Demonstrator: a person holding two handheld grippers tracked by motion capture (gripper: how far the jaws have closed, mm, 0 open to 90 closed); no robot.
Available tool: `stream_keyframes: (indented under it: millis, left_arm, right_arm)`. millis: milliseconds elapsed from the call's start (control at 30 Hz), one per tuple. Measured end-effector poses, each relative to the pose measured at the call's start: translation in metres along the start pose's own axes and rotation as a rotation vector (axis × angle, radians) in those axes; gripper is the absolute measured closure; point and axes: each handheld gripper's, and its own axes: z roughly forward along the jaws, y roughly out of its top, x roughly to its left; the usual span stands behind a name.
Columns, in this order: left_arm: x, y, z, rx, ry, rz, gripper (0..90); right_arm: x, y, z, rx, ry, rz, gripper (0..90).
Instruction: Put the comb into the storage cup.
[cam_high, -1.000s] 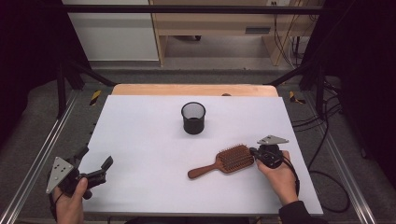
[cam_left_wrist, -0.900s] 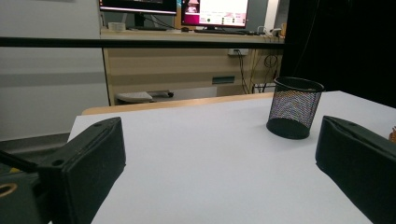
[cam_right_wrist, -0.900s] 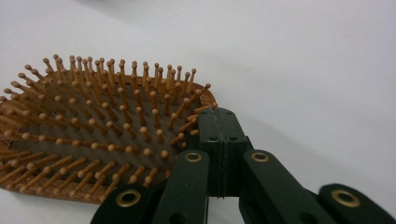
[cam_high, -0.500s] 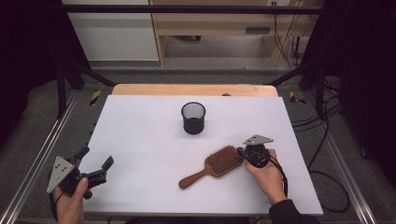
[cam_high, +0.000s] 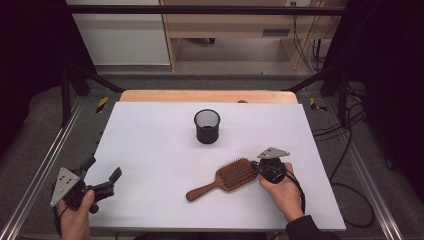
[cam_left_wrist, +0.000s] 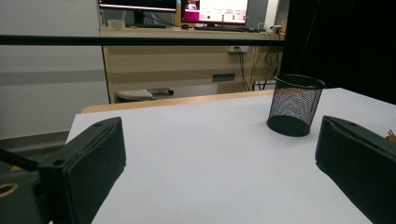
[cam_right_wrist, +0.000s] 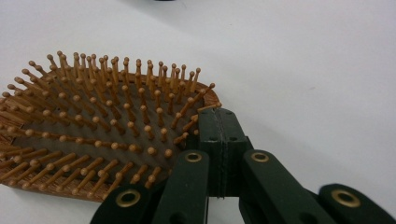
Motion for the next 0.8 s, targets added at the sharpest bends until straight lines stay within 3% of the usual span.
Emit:
stream_keyframes:
  millis: [800]
  left_arm:
    - [0.000,-0.001,0.001,0.006,0.002,0.000,2.2]
  right_arm:
    - [0.031,0.008,0.008,-0.003,0.053,-0.041,90.0]
